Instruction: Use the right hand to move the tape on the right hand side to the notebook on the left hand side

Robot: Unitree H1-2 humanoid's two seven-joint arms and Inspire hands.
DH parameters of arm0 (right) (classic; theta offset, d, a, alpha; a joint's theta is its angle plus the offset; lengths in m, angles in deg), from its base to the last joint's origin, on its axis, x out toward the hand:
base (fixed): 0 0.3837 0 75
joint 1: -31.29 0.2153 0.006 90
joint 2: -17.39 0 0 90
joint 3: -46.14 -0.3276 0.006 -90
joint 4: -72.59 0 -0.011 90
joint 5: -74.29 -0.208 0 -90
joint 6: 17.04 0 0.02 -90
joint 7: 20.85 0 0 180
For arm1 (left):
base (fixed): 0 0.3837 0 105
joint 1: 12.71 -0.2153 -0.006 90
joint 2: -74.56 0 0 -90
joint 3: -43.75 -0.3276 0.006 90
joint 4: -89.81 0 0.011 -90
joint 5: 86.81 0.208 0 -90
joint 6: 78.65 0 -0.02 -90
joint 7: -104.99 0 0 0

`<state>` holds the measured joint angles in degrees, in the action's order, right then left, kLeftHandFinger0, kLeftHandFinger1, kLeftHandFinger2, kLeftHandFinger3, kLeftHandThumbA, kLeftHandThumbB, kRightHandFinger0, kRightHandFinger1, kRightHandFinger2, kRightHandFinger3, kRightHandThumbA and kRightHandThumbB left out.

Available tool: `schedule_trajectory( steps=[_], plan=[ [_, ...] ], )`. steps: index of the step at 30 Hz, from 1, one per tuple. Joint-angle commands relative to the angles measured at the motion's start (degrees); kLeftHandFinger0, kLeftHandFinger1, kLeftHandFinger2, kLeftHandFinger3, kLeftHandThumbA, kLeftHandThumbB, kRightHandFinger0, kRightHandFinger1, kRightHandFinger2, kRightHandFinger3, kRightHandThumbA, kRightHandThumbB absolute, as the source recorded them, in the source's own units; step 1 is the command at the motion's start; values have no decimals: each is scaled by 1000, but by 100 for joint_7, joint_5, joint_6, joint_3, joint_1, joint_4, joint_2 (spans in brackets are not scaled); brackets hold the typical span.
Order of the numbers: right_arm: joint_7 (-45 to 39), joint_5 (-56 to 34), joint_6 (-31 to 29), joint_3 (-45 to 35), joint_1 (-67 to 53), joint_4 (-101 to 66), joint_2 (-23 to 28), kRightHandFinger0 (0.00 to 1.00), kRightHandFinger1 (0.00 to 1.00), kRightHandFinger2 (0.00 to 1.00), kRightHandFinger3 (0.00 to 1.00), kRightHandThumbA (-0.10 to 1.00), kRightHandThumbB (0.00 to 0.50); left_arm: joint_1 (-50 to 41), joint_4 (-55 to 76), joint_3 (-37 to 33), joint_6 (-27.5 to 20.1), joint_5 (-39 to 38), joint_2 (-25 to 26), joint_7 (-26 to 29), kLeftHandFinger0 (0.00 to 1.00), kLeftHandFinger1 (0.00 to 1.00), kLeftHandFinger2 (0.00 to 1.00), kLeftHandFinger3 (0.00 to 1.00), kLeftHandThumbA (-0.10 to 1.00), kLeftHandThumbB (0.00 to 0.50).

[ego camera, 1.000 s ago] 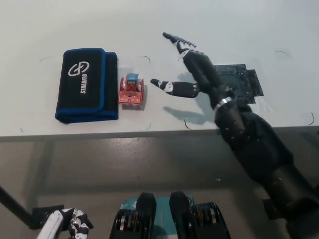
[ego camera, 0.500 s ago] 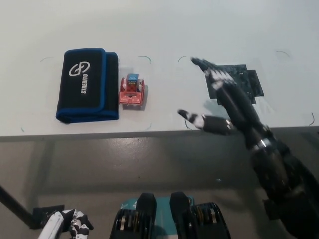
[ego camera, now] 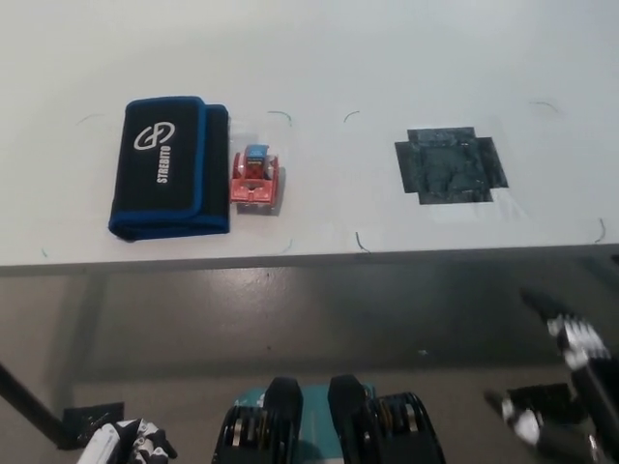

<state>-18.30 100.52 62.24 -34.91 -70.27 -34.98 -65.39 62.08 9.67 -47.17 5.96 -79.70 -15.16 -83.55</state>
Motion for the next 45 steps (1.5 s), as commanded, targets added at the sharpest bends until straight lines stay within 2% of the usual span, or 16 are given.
schedule_trajectory(
  steps=[1,5,11,12,20,28,32,34,45],
  plan=[
    [65,24,-610,-17,-169,45,27,1000,1000,1000,1000,860,296,-47,50,21,-209,-107,55,-26,215,155,198,370,23,96],
    [32,29,-664,-28,-264,307,-9,1000,1000,1000,1000,823,257,-103,122,48,-180,-82,93,-26,233,170,218,385,17,91],
    [-36,15,-499,-47,-84,643,-84,1000,1000,1000,1000,852,250,-104,122,69,-195,-112,63,-14,228,165,219,382,-5,93],
    [-26,19,-509,-41,-72,657,-109,1000,1000,1000,1000,824,246,-100,113,63,-210,-79,68,-7,227,165,219,383,-3,88],
    [-36,151,-688,124,-31,818,-200,1000,1000,1000,1000,876,274,-256,182,105,-285,-77,92,-7,231,163,203,376,12,92],
    [-24,128,-724,116,-122,838,-208,1000,1000,1000,1000,837,246,-307,137,94,-415,-117,97,-24,230,146,173,365,-24,87],
    [-44,109,-696,88,-139,812,-205,1000,1000,1000,1000,859,255,-324,134,74,-452,-37,96,-8,232,144,174,367,-6,87],
    [-23,92,-732,85,-141,829,-216,1000,1000,1000,1000,825,251,-340,122,71,-459,-30,94,-7,231,145,175,367,-6,86],
    [-63,164,-688,96,-184,789,-178,1000,1000,1000,1000,831,256,-392,110,58,-415,-43,58,-6,208,137,167,354,-18,87]
  ],
)
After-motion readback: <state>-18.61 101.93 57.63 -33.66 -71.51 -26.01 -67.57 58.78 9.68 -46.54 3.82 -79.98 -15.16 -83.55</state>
